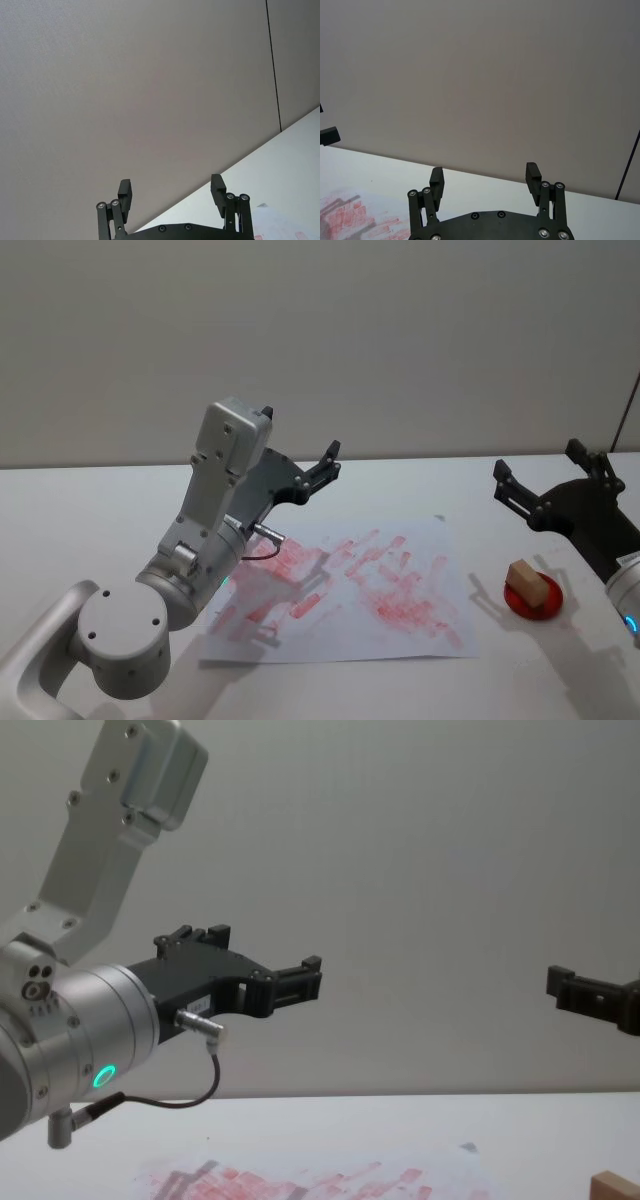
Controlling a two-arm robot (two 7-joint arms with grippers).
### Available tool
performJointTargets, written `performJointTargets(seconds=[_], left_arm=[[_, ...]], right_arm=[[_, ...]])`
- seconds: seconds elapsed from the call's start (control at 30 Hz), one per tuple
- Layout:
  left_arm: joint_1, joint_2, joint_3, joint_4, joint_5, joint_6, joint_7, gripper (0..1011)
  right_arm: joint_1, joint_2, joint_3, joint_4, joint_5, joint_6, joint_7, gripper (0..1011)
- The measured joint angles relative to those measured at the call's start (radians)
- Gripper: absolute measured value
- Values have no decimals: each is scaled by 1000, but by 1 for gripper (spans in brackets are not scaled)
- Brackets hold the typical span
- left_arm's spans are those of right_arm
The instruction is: Use the one hand to pick up the stamp and affix it onto the A4 paper.
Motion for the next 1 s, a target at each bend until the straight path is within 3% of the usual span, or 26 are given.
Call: performJointTargets(seconds=[1.0], left_arm=[[0,0,0,0,0,0,0,1001]], right_arm=[[0,0,0,0,0,0,0,1001]])
